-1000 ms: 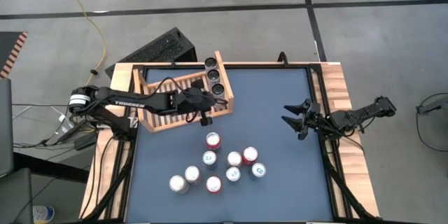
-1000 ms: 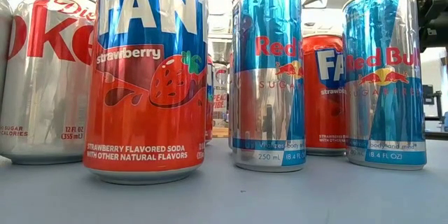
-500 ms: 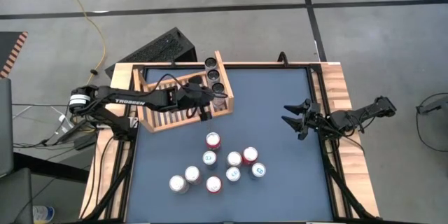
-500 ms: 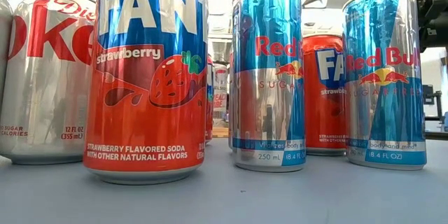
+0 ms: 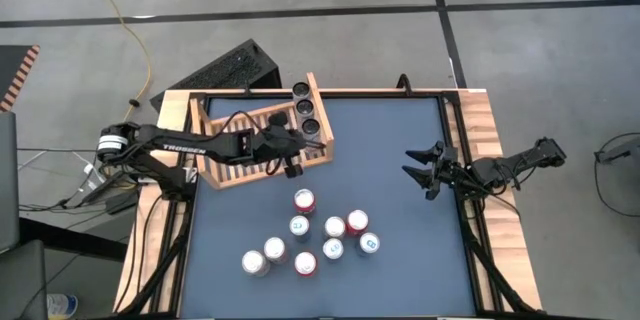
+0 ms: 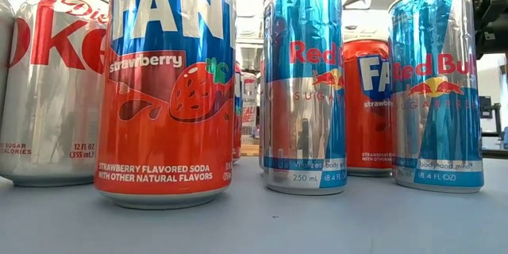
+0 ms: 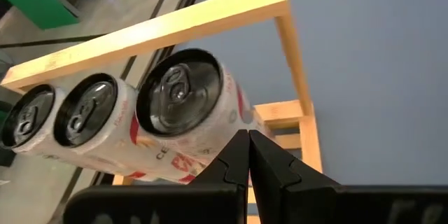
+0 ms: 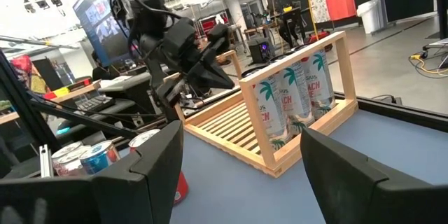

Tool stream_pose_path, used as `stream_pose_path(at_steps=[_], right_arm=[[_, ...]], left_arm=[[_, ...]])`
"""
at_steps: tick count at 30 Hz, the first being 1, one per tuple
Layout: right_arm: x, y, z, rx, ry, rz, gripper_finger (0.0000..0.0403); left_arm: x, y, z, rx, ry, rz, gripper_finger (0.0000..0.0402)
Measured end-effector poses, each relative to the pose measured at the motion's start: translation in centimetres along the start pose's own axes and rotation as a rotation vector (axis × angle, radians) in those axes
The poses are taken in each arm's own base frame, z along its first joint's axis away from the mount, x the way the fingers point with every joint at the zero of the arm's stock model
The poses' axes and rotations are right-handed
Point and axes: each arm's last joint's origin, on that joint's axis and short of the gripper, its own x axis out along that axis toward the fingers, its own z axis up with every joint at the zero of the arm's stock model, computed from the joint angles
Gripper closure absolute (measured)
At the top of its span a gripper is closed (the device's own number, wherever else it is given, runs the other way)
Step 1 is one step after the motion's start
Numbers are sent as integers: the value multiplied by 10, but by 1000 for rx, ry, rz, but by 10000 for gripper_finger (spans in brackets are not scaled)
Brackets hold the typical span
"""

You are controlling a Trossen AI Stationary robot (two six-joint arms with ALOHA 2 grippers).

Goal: Place canned beverage on shelf
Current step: Put the white pink soda can on the shelf aligned with the other white pink soda cans, then put the middle blue soda can on the shelf

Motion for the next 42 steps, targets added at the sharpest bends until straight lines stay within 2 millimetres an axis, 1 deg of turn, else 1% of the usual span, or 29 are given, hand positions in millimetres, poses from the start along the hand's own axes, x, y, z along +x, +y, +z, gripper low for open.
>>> stream_pose_path(at_steps=[3, 6, 8, 10, 12, 14, 17, 19, 22, 26, 29, 33, 35, 39, 42], right_arm=[[0, 0, 0, 0, 0, 0, 128], [0, 0, 0, 2, -2, 0, 128], [0, 0, 1, 6, -7, 2, 128], [0, 0, 1, 10, -11, 3, 128], [0, 0, 1, 10, -11, 3, 128], [0, 0, 1, 10, -11, 3, 128], [0, 0, 1, 10, -12, 3, 128], [0, 0, 1, 11, -12, 3, 128], [0, 0, 1, 10, -12, 3, 128], [0, 1, 2, -4, -11, 15, 128], [0, 3, 3, -46, -18, 58, 128], [0, 7, 13, -111, -45, 100, 127], [0, 10, 23, -132, -60, 101, 127], [3, 19, 43, -199, -62, 95, 127], [9, 30, 68, -250, -70, 69, 127]], left_arm=[[-13, -1, 7, 8, -22, 10, 401], [-27, 3, 12, 6, -43, 62, 401], [-37, 7, 14, -12, -54, 63, 401], [-47, 8, 18, -65, -95, -10, 401], [-56, 7, 21, -114, -143, -141, 401], [-60, 3, 24, -128, -176, -265, 401], [-65, -5, 25, -130, -186, -331, 391], [-70, -14, 27, -117, -202, -385, 376], [-83, -33, 32, -96, -258, -523, 341], [-112, -54, 47, -65, -328, -635, 284], [-136, -68, 57, -43, -358, -666, 242], [-165, -78, 69, -24, -391, -642, 203], [-179, -80, 73, -7, -391, -604, 192], [-199, -80, 80, 30, -392, -522, 187], [-210, -78, 84, 44, -392, -488, 187]])
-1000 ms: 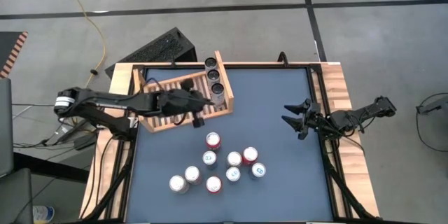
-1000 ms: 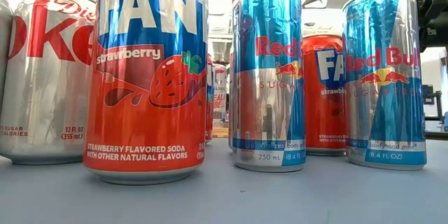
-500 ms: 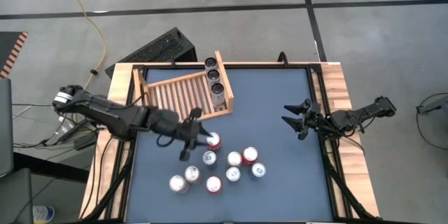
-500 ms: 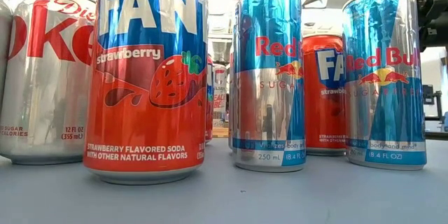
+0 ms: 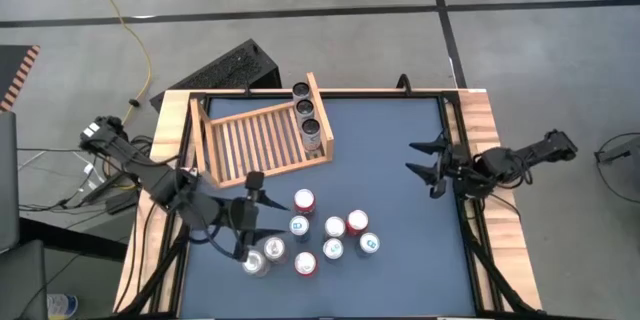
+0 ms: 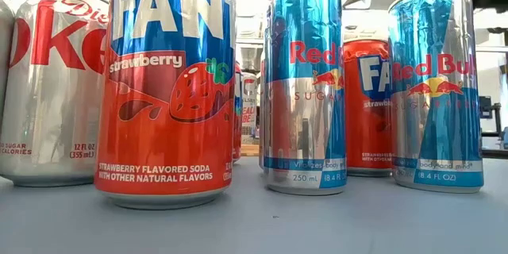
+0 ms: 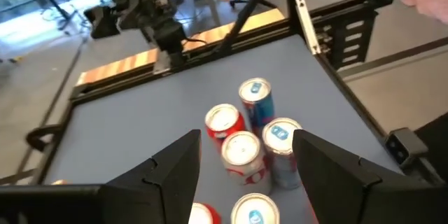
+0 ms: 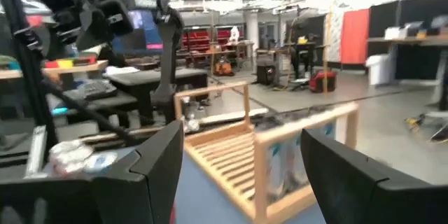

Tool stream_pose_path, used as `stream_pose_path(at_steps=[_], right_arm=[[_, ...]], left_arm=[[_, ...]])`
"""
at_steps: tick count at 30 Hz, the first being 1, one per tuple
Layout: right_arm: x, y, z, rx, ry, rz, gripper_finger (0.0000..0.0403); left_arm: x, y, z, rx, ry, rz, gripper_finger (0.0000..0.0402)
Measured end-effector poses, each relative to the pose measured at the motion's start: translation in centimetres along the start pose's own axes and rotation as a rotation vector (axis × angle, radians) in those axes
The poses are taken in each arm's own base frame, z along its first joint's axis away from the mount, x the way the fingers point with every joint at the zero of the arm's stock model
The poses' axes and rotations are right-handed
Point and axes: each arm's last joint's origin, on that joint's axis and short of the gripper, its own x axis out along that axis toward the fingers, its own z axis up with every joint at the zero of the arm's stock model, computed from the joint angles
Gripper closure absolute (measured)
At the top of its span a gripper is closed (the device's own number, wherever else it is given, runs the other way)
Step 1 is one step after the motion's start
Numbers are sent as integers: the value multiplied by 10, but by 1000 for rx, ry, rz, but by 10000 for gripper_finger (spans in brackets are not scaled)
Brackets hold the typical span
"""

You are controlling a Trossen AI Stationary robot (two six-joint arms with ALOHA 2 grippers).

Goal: Place canned beverage on shelf
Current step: Put the middle blue soda can on the shelf

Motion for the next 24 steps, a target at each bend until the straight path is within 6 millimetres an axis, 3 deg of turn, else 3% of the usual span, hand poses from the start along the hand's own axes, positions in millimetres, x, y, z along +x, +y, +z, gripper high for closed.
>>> stream_pose_path(at_steps=[5, 9, 16, 24], right_arm=[[20, 15, 50, -67, 60, 19, 126], [37, 32, 72, -157, 178, 50, 126], [64, 60, 64, -275, 356, 77, 126], [77, 70, 53, -291, 413, 71, 126]], left_arm=[[-5, -1, 7, -60, -15, -13, 187], [6, -9, 3, -56, 17, -46, 187], [39, -34, -15, -14, 117, -117, 187], [93, -34, -31, 18, 111, -153, 177]])
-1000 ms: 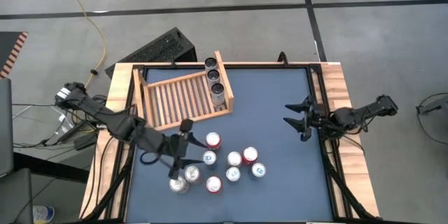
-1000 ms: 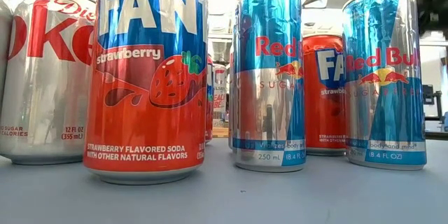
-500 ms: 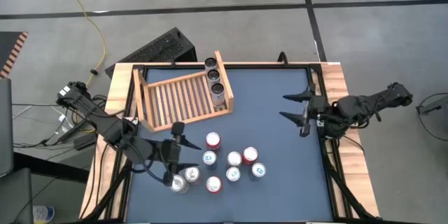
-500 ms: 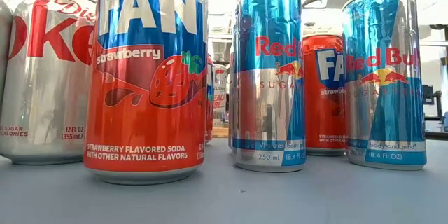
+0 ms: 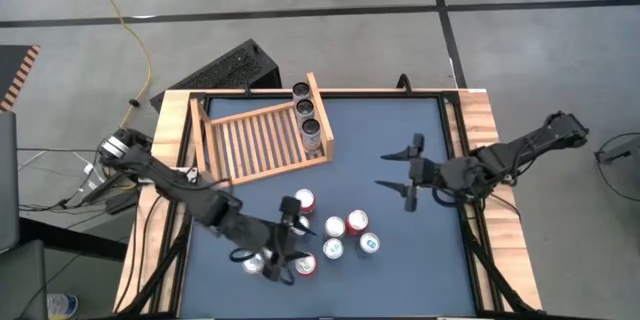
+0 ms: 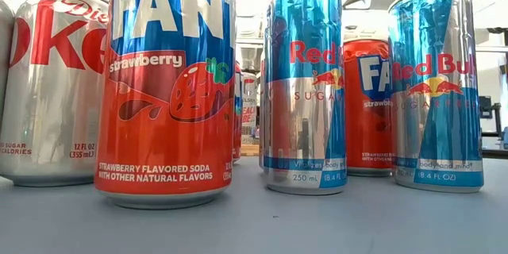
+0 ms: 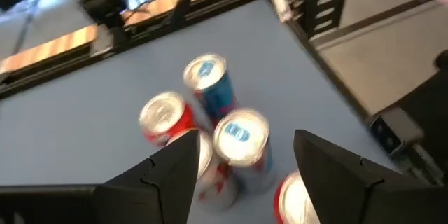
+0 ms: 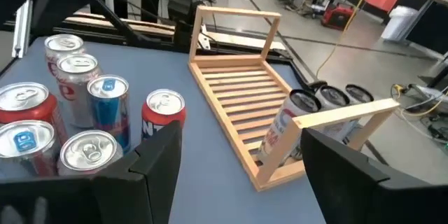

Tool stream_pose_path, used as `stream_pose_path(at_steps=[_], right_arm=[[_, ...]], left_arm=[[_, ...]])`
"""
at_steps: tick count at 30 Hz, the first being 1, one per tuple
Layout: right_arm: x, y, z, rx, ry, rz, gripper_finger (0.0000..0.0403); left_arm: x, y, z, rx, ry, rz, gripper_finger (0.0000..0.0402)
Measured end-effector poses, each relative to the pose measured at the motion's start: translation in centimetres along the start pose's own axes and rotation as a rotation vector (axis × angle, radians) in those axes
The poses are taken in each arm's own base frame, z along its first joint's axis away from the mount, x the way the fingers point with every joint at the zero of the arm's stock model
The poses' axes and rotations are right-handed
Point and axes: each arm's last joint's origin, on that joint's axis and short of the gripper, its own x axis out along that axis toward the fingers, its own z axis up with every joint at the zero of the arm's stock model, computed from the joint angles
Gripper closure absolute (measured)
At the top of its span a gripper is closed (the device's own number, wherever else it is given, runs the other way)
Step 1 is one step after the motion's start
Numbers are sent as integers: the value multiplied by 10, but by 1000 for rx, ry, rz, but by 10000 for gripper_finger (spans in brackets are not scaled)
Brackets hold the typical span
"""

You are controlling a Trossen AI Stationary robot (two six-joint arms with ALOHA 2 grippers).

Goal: Place canned beverage on shelf
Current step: Put the middle blue soda can on the shelf

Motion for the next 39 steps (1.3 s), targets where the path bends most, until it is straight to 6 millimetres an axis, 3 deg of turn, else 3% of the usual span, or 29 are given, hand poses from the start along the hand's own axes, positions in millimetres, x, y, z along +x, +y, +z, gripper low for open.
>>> stream_pose_path(at_steps=[9, 20, 26, 39], right_arm=[[0, 0, -4, 21, 32, -2, 126], [4, -6, -4, 49, 37, -35, 126], [5, -8, -4, 78, 38, -42, 126], [16, 1, -9, 100, 84, -40, 126]], left_arm=[[20, 23, -8, -42, 10, -94, 120], [54, 15, -17, -115, -24, -81, 110], [71, 11, -15, -166, -136, -50, 110], [94, -9, -41, -134, -16, 17, 110]])
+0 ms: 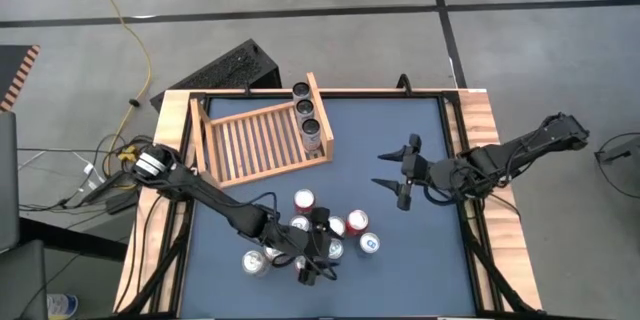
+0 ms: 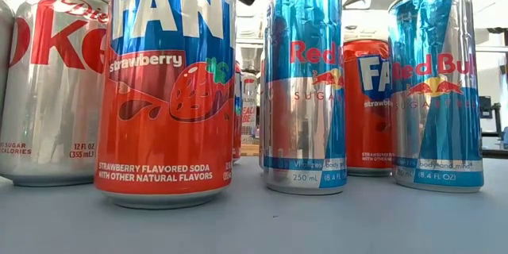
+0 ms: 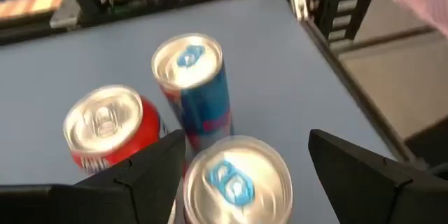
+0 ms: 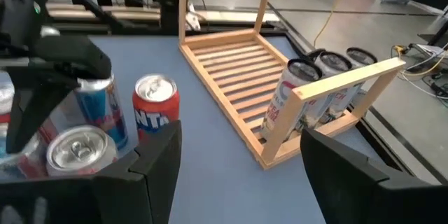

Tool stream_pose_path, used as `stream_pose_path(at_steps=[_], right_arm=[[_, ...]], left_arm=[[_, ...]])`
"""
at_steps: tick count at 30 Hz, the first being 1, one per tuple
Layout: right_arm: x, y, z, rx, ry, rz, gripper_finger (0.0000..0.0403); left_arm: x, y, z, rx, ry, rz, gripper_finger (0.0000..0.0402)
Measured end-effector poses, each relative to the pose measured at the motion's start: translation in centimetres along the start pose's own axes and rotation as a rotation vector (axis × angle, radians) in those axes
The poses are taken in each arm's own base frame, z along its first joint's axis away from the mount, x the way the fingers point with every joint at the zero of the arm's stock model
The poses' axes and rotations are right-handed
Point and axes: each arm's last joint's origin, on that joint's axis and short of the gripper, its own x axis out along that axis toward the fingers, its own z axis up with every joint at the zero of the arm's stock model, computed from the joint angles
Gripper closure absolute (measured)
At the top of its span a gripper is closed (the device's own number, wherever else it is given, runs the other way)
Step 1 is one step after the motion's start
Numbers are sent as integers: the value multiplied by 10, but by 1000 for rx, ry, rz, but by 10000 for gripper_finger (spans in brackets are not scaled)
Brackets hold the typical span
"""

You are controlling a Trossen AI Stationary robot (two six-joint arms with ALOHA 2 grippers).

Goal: Place canned beverage on shelf
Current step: Put the middle blue soda can on the shelf

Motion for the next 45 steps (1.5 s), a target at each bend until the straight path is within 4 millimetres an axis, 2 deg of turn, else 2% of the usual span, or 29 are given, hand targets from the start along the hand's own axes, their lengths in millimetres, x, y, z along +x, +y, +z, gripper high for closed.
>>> stream_pose_path(at_steps=[14, 24, 33, 41, 45], right_arm=[[25, 10, -12, -54, 90, -32, 126], [24, 10, -11, -45, 87, -32, 126], [24, 10, -12, -44, 88, -33, 126], [24, 10, -12, -31, 89, -33, 127], [24, 9, -13, -21, 102, -36, 127]], left_arm=[[3, 1, -11, -15, 63, 22, 115], [3, 2, -12, -4, 76, 23, 175], [3, 2, -12, -12, 75, 26, 175], [-1, -2, 8, -22, 41, -1, 175], [-5, -1, 18, -11, 87, -4, 175]])
